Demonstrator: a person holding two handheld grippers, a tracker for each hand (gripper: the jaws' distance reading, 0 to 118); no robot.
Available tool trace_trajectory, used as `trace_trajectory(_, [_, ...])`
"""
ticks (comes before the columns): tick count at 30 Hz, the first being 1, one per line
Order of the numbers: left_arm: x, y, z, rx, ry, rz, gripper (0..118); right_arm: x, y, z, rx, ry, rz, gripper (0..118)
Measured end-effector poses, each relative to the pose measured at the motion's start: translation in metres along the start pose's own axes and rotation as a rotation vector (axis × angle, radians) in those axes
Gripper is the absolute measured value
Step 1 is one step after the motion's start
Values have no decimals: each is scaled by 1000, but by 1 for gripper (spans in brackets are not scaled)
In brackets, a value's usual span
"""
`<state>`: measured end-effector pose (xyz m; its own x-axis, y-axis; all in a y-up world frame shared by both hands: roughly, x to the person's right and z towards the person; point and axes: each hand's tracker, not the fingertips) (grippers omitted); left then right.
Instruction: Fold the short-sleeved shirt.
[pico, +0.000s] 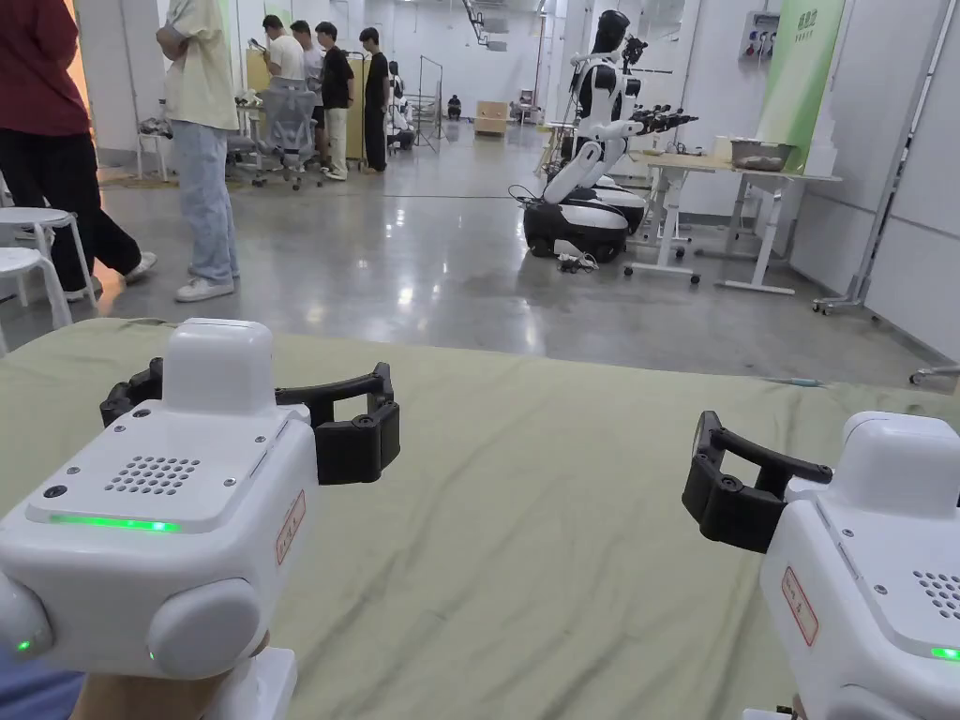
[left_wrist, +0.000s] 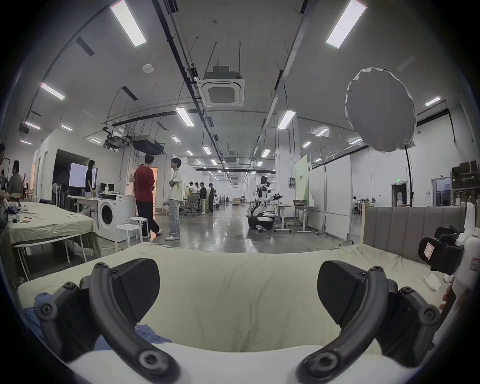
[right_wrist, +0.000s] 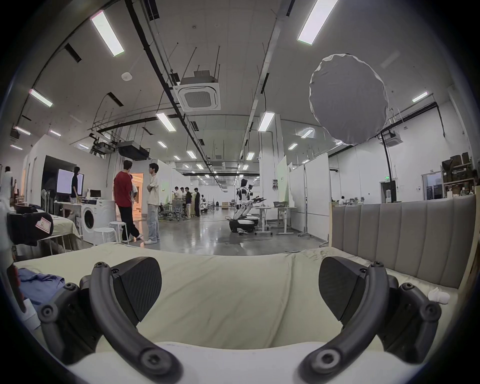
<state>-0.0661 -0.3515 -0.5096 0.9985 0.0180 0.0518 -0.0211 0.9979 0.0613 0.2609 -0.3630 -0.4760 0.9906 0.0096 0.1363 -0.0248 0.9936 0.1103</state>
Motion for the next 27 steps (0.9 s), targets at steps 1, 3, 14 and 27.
trace_trajectory(1, [0,0,0,0,2,1,118,0,0,0,-1,5,0,118])
trace_trajectory(3, [0,0,-1,-5,2,-1,118,-1,0,0,0,9,3,118])
trace_trajectory(14, [-5,-3,3,-56,-57,68,17,-4,2,3,-5,29,14,86])
trace_trajectory(27, [-30,-1,20,-121,8,6,0,-34,5,-4,-30,112,-2,2])
